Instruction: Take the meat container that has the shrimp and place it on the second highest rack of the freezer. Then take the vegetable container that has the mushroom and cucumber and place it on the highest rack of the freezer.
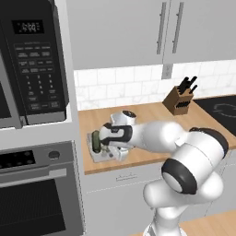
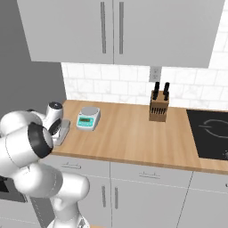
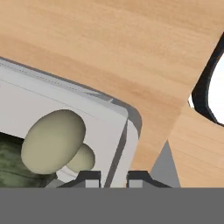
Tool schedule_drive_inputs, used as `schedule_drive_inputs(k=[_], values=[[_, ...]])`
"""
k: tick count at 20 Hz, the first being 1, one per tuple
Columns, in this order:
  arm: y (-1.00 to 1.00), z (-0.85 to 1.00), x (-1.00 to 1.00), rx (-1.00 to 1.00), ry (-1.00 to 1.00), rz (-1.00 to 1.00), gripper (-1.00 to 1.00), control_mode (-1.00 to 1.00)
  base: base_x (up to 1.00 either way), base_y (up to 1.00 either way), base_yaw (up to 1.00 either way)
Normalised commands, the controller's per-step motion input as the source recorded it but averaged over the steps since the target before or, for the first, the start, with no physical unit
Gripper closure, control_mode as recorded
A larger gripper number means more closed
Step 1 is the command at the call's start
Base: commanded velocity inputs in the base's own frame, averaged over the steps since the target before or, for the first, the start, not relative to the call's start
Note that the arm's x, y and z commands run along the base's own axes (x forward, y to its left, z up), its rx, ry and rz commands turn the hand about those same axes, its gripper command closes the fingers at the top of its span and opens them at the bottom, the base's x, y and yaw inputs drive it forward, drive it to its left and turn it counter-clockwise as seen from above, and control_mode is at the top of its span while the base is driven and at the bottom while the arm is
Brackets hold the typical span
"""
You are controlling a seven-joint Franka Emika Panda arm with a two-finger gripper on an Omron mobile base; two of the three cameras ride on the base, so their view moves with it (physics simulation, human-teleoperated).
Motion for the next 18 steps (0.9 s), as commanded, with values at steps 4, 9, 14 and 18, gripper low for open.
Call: schedule_drive_inputs(k=[4,9,14,18], values=[[-0.38,0.81,-0.28,0.03,0.00,0.00,1.00,-1.00,0.00,0.00,0.00],[-0.46,1.00,-0.30,0.01,0.00,-0.01,1.00,-1.00,0.00,0.00,0.00],[-0.68,0.90,-0.74,0.00,0.01,-0.10,1.00,-1.00,0.00,0.00,0.00],[-0.90,0.53,-0.89,-0.03,0.00,-0.22,1.00,-1.00,0.00,0.00,0.00]])
